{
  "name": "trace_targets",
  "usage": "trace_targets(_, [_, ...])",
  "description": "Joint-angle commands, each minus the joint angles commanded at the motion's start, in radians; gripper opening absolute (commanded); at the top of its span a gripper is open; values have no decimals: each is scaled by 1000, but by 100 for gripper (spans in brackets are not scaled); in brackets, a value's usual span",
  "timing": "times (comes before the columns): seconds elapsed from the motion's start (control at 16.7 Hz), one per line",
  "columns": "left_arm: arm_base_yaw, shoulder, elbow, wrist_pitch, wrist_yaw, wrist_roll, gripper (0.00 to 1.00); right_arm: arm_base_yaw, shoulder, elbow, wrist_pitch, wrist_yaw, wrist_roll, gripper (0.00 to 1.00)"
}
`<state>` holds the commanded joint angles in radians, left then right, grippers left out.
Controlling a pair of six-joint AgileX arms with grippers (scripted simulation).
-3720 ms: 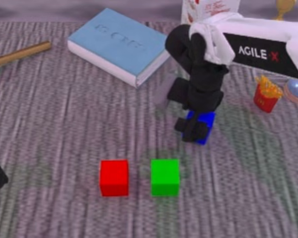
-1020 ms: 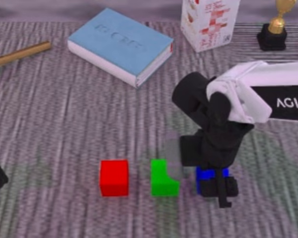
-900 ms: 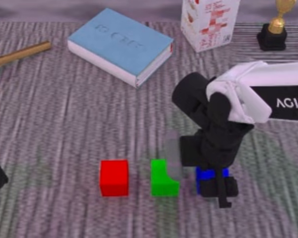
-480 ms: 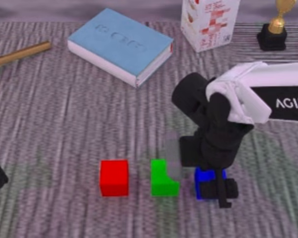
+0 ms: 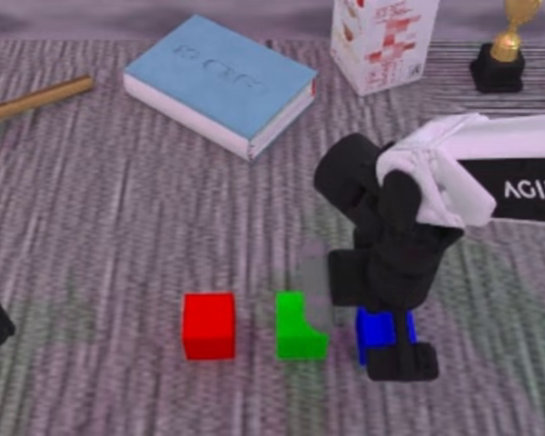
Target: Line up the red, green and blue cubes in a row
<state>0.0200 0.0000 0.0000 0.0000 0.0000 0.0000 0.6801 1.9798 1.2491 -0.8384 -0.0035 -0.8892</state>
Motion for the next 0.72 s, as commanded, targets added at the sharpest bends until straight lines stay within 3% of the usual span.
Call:
trace_targets(0.3, [0, 0, 0, 0, 0, 0, 100, 2, -6, 15, -18, 0, -4, 100])
trace_targets(0.72, [0, 0, 0, 0, 0, 0, 100, 6, -91, 160, -253, -1, -4, 100])
